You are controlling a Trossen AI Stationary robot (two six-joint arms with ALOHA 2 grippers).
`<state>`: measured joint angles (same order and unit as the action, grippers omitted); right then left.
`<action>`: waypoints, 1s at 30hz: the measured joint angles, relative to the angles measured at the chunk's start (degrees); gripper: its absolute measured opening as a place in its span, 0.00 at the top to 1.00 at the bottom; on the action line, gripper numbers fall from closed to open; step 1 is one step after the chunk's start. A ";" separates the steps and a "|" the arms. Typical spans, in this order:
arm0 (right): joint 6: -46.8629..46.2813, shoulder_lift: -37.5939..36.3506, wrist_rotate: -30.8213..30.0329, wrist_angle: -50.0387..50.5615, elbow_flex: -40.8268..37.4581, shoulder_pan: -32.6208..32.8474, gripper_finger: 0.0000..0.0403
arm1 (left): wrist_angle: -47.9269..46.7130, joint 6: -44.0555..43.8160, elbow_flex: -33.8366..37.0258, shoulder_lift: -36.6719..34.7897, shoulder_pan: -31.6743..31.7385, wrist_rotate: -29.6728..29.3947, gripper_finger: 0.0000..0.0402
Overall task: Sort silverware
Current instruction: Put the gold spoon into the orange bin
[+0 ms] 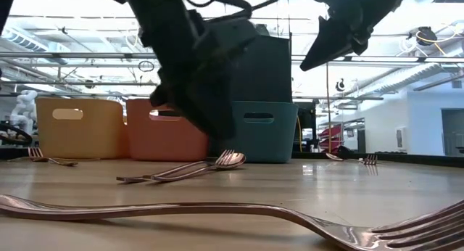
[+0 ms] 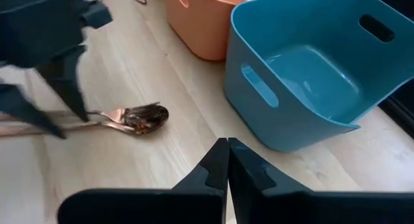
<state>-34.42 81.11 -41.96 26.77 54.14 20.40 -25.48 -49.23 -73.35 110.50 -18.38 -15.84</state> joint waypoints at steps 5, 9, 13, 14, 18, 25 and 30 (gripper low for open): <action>1.83 0.01 0.00 0.06 -0.01 -0.07 1.00 | -7.77 0.03 -6.01 3.81 -0.68 -0.41 0.71; 3.07 0.01 0.09 -0.15 -0.01 -0.07 1.00 | -13.10 -2.71 -7.53 5.04 -0.35 -1.40 0.71; 4.59 0.01 0.08 -0.50 -0.01 -0.08 1.00 | -13.15 -4.34 -7.34 5.37 -0.51 -1.42 0.71; 5.13 0.01 0.08 -0.83 -0.01 -0.09 1.00 | -13.38 -4.41 -7.32 5.37 -0.45 -1.44 0.71; 6.46 0.01 0.19 -1.79 -0.01 -0.07 1.00 | -13.12 -4.99 -7.29 6.15 -0.34 -1.44 0.71; 6.60 0.01 0.35 -1.76 -0.03 -0.07 1.00 | -14.48 -5.68 -7.27 6.88 -0.34 -1.24 0.71; 6.59 0.01 0.35 -1.82 -0.03 -0.07 1.00 | -14.57 -5.54 -7.27 7.57 -0.11 -1.01 0.71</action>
<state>-27.82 81.12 -41.60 24.95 54.11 20.34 -40.04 -54.77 -80.62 118.07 -18.49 -16.85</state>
